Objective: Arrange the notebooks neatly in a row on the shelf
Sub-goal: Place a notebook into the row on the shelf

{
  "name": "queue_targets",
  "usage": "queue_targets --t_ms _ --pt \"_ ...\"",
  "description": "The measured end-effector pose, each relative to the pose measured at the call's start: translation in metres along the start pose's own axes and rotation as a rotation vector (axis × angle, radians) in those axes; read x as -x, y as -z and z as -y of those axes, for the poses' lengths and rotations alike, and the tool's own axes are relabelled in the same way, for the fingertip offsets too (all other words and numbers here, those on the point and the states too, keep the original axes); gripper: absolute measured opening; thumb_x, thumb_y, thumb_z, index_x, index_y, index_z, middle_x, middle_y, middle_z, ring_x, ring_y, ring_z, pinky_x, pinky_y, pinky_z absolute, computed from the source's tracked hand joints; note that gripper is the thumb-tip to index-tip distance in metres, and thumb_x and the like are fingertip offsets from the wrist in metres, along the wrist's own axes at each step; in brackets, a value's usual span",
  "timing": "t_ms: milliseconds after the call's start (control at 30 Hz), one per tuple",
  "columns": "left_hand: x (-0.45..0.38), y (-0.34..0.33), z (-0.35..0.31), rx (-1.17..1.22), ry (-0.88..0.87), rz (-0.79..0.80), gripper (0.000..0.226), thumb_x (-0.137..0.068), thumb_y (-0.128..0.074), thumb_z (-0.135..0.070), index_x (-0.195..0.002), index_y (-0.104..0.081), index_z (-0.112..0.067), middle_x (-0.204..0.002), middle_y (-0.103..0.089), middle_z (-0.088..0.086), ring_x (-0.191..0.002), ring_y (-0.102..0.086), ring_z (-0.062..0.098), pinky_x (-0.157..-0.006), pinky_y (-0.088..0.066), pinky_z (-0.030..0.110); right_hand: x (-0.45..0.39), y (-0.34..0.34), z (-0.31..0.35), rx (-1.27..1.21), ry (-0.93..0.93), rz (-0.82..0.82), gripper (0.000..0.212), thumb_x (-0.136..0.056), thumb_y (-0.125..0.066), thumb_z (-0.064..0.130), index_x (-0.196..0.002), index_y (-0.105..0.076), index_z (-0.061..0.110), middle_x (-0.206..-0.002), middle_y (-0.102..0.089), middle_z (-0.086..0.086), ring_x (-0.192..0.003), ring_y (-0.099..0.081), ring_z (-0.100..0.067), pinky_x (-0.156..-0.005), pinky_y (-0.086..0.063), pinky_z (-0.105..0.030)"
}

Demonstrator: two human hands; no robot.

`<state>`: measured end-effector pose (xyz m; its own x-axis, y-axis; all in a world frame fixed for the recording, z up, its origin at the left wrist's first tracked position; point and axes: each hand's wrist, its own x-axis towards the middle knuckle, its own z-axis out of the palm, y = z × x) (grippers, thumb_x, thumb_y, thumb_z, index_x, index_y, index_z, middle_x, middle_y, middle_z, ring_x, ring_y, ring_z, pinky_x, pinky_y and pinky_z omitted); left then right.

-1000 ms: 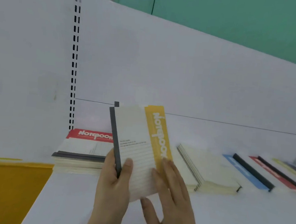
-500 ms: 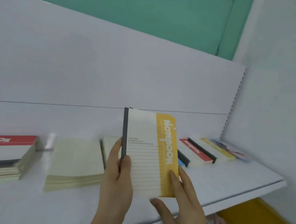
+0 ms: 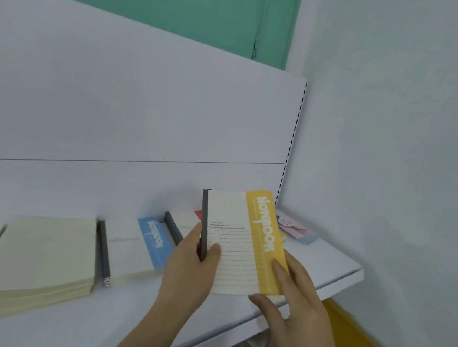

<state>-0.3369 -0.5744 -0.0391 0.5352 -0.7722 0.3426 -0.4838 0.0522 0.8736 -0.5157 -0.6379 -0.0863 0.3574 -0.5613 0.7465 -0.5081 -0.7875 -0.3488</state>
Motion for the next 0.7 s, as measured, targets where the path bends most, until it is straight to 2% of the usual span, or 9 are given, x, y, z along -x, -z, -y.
queue_targets --t_ms 67,133,233,333,400,467,567,633,700 --pt "-0.024 -0.016 0.005 -0.075 -0.018 0.155 0.032 -0.093 -0.061 -0.045 -0.12 -0.045 -0.049 -0.115 -0.064 -0.026 -0.094 -0.058 -0.011 -0.077 -0.045 0.013 -0.012 -0.005 -0.029 -0.032 -0.032 0.022 0.065 -0.079 -0.064 0.055 -0.135 -0.055 0.023 -0.147 -0.04 0.014 -0.129 -0.038 0.003 -0.104 -0.041 -0.029" --pt "-0.046 -0.031 0.012 -0.177 -0.069 0.285 0.06 -0.079 -0.068 -0.064 -0.127 -0.034 -0.052 -0.122 -0.056 -0.028 -0.105 -0.054 -0.006 -0.086 -0.044 0.02 -0.027 -0.011 -0.056 -0.035 -0.063 0.042 0.066 -0.077 -0.063 0.054 -0.136 -0.053 0.028 -0.147 -0.038 0.019 -0.131 -0.038 0.001 -0.107 -0.039 -0.03" --pt "-0.078 -0.053 0.017 -0.478 -0.15 0.411 0.105 -0.069 -0.067 -0.076 -0.15 -0.012 -0.039 -0.136 -0.044 -0.015 -0.114 -0.041 0.002 -0.095 -0.038 0.022 -0.055 -0.019 -0.093 0.013 -0.055 0.043 0.064 -0.072 -0.068 0.048 -0.131 -0.059 0.025 -0.14 -0.044 0.017 -0.124 -0.039 0.003 -0.103 -0.036 -0.032" --pt "-0.109 -0.068 0.021 -0.7 -0.16 0.467 0.122 -0.067 -0.061 -0.083 -0.157 -0.001 -0.026 -0.148 -0.036 -0.008 -0.127 -0.038 0.01 -0.107 -0.038 0.028 -0.082 -0.029 -0.128 0.058 -0.006 0.079 0.061 -0.071 -0.07 0.048 -0.126 -0.063 0.02 -0.135 -0.052 0.011 -0.122 -0.045 -0.005 -0.098 -0.041 -0.032" --pt "-0.125 -0.075 0.023 -0.821 -0.164 0.539 0.124 -0.07 -0.056 -0.085 -0.159 0.004 -0.021 -0.157 -0.028 -0.004 -0.139 -0.031 0.016 -0.114 -0.033 0.033 -0.098 -0.036 -0.149 0.053 0.031 0.112 0.06 -0.074 -0.07 0.051 -0.123 -0.065 0.018 -0.132 -0.051 0.014 -0.122 -0.045 -0.006 -0.101 -0.039 -0.021" --pt "-0.138 -0.085 0.028 -0.861 -0.177 0.531 0.111 -0.08 -0.052 -0.078 -0.159 -0.002 -0.019 -0.155 -0.034 -0.001 -0.136 -0.035 0.017 -0.112 -0.035 0.032 -0.112 -0.046 -0.17 0.029 0.097 0.143 0.059 -0.078 -0.068 0.057 -0.12 -0.067 0.016 -0.129 -0.049 0.015 -0.12 -0.046 -0.004 -0.104 -0.029 -0.012" --pt "-0.152 -0.098 0.034 -0.843 -0.101 0.574 0.113 -0.079 -0.049 -0.082 -0.159 -0.002 -0.019 -0.153 -0.035 -0.002 -0.136 -0.036 0.018 -0.112 -0.035 0.032 -0.129 -0.065 -0.201 -0.061 0.128 0.2 0.065 -0.078 -0.055 0.072 -0.117 -0.068 0.021 -0.127 -0.051 0.016 -0.12 -0.045 0.001 -0.104 -0.028 -0.009" --pt "-0.159 -0.107 0.04 -0.868 -0.041 0.595 0.117 -0.076 -0.045 -0.087 -0.159 0.002 -0.019 -0.157 -0.029 -0.003 -0.139 -0.031 0.018 -0.116 -0.03 0.033 -0.141 -0.08 -0.223 -0.12 0.116 0.237 0.066 -0.074 -0.061 0.071 -0.115 -0.07 0.02 -0.127 -0.053 0.014 -0.12 -0.047 -0.003 -0.105 -0.026 -0.008" --pt "-0.163 -0.117 0.045 -0.909 -0.028 0.539 0.112 -0.079 -0.039 -0.087 -0.159 -0.001 -0.019 -0.154 -0.033 -0.002 -0.137 -0.032 0.018 -0.115 -0.03 0.034 -0.154 -0.093 -0.241 -0.135 0.175 0.282 0.06 -0.071 -0.071 0.063 -0.114 -0.068 0.022 -0.127 -0.052 0.018 -0.117 -0.05 -0.005 -0.105 -0.029 -0.009"
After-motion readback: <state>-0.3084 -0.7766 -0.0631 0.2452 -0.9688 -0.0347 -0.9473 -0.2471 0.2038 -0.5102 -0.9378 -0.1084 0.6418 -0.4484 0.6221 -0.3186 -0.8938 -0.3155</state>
